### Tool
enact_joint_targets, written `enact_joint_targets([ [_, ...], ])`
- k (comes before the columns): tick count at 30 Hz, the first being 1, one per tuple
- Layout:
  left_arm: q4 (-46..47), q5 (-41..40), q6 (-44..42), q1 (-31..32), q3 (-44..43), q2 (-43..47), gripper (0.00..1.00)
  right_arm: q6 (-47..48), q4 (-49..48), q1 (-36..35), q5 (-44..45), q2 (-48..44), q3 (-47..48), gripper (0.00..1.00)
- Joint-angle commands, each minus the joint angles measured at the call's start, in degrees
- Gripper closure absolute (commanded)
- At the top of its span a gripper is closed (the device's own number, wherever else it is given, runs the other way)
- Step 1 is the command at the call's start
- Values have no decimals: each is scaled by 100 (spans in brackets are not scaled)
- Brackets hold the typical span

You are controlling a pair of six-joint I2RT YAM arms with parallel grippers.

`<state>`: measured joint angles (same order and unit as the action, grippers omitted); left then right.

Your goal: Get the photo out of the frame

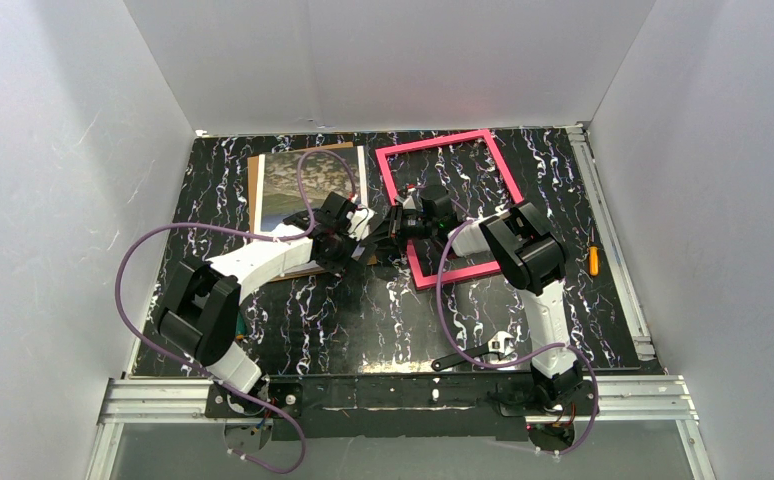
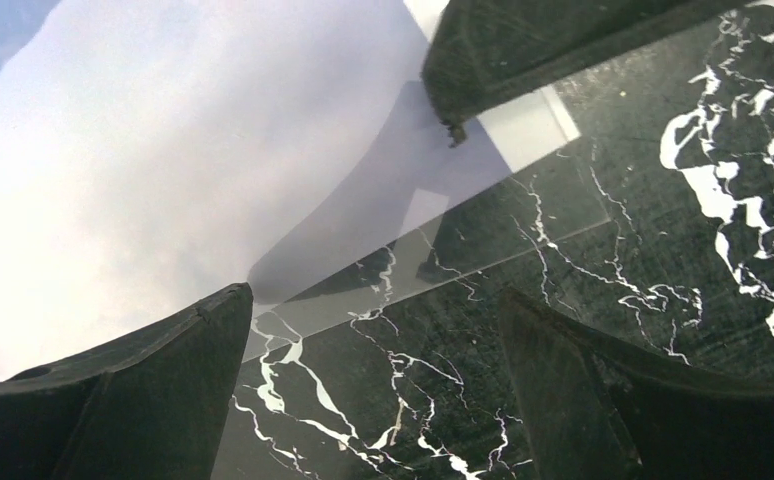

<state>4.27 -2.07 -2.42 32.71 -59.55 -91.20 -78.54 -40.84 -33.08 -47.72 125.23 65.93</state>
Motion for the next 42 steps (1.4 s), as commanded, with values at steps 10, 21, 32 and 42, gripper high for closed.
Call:
enact_joint_targets([
  [10,-533,-204,549,-172,-176,-138,27,-54,-304,-20,38,-201,34,75],
  [21,-652,608,1026,-546,-263,-229,50,-290,-685,-18,313,-214,-234,60],
  [32,-628,895,1094,-554,-222,-45,27,-608,-1189,-14,579,-268,-535,59],
  [42,-462,758,791,-269,-366,-97,2,-706,-1282,-14,510,-209,-493,60],
])
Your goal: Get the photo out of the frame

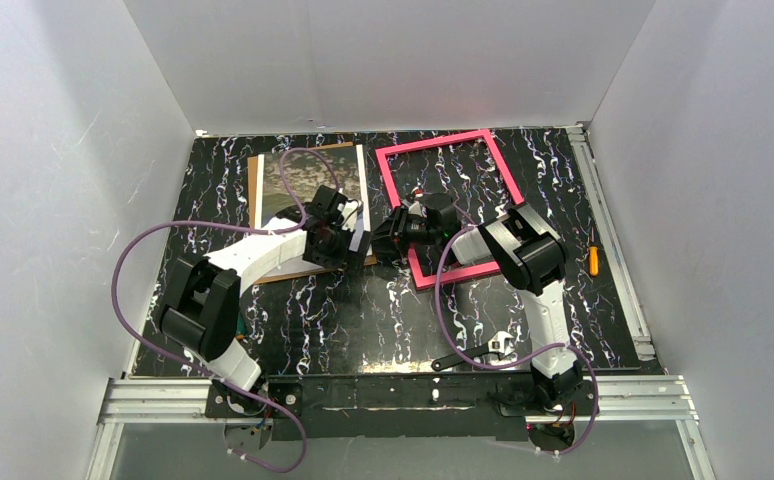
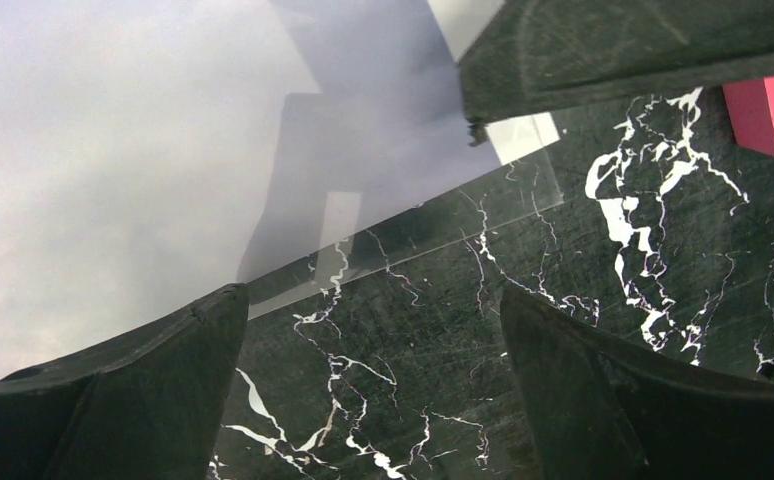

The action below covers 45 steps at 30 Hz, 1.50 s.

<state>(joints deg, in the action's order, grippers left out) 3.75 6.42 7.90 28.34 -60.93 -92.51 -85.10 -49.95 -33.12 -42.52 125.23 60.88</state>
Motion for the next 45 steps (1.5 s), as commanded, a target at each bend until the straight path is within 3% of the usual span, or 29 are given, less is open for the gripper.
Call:
enact_joint_targets([
  [1,-410,-201,-351,232,-286,-19,2,-51,-354,-10,-17,-212,16,60],
  [8,-432,-854,-620,435,-510,-261,2,-8,-206,-9,12,-243,53,60],
  [18,-410,-1006,-766,412,-698,-628,6,2,-120,-10,-17,-236,113,60],
  [26,-659,-716,-390,24,-746,-449,21,37,-115,-10,-54,-202,156,61],
  [45,-864,-485,-95,-379,-584,-417,24,-218,-828,60,187,-240,-230,73],
])
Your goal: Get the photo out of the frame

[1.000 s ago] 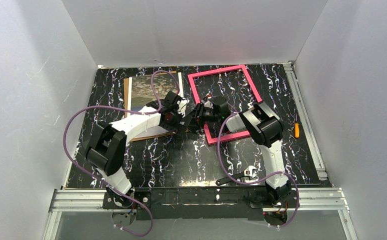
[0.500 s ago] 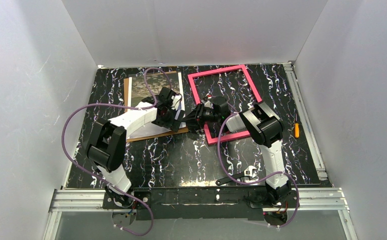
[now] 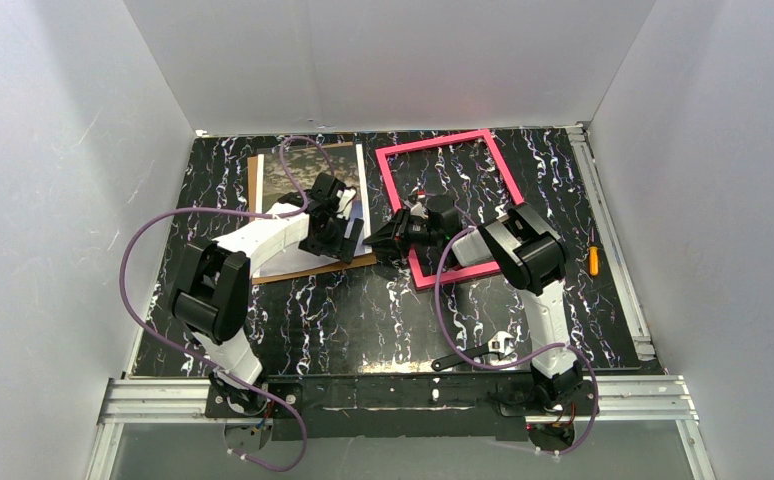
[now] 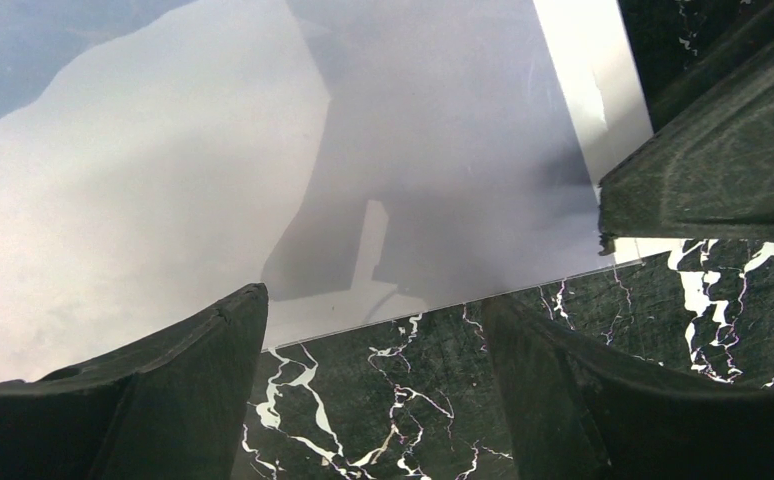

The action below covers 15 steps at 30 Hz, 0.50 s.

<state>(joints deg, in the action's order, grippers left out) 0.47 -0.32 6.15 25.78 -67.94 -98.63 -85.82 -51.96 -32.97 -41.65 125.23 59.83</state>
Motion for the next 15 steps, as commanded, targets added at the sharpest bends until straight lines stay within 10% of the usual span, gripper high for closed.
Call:
enact_joint_targets([
  [1,-523,213,80,-126,122,198,24,-175,-718,46,110,-236,-165,74],
  [15,-616,301,127,-150,110,306,22,-489,-1492,80,142,-181,-411,87],
])
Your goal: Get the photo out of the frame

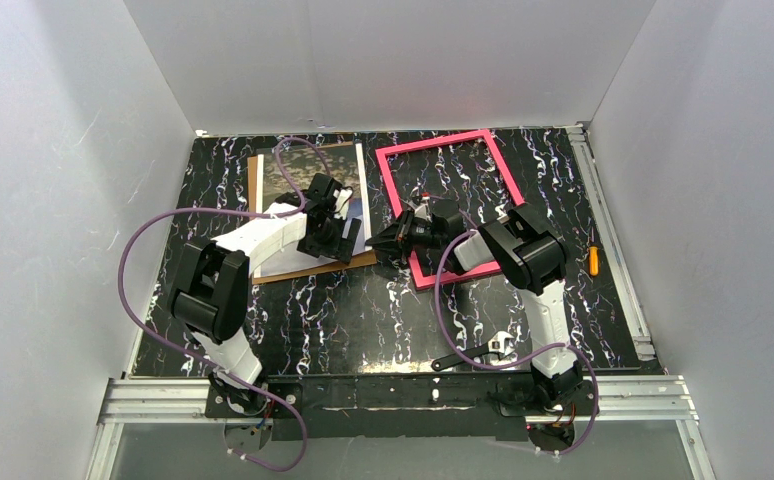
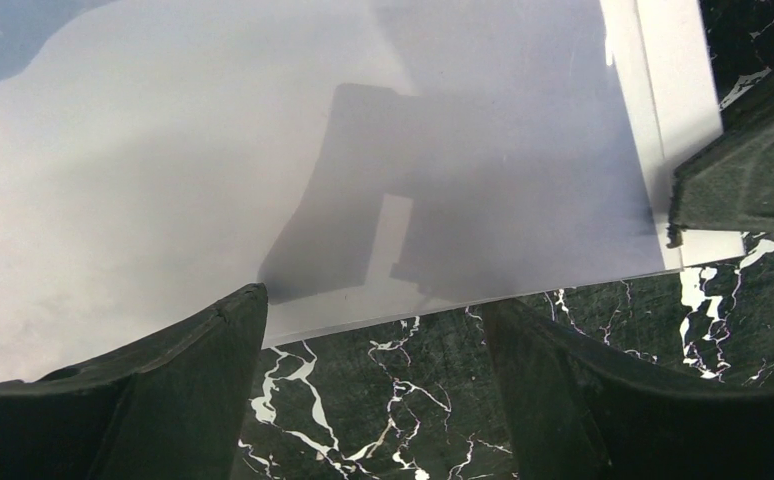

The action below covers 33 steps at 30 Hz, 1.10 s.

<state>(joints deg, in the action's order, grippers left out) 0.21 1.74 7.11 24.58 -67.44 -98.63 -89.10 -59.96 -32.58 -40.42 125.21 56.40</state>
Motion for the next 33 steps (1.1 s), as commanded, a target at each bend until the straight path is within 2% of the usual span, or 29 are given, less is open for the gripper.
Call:
enact_joint_targets([
  [1,-601,121,35,-32,56,336,21,-170,-728,45,18,-181,-94,88],
  [7,-741,307,179,-101,3,506,19,-221,-888,78,-16,-172,-210,98],
  [13,-1193,918,548,-330,-267,825,13,-239,-1134,86,-122,-205,-385,99],
  [18,-1233,1397,1270,-684,-370,1064,9,29,-921,92,-304,-233,-396,99],
  [22,-1154,1181,2023,-1181,-356,943,3,398,-579,82,-328,-376,-446,99],
  [26,-929,1553,2584,-1986,-380,415,10,665,-193,85,-355,-400,-350,99],
  [33,-382,1530,2603,-2971,-337,-114,25,672,-141,86,-370,-403,-307,99],
])
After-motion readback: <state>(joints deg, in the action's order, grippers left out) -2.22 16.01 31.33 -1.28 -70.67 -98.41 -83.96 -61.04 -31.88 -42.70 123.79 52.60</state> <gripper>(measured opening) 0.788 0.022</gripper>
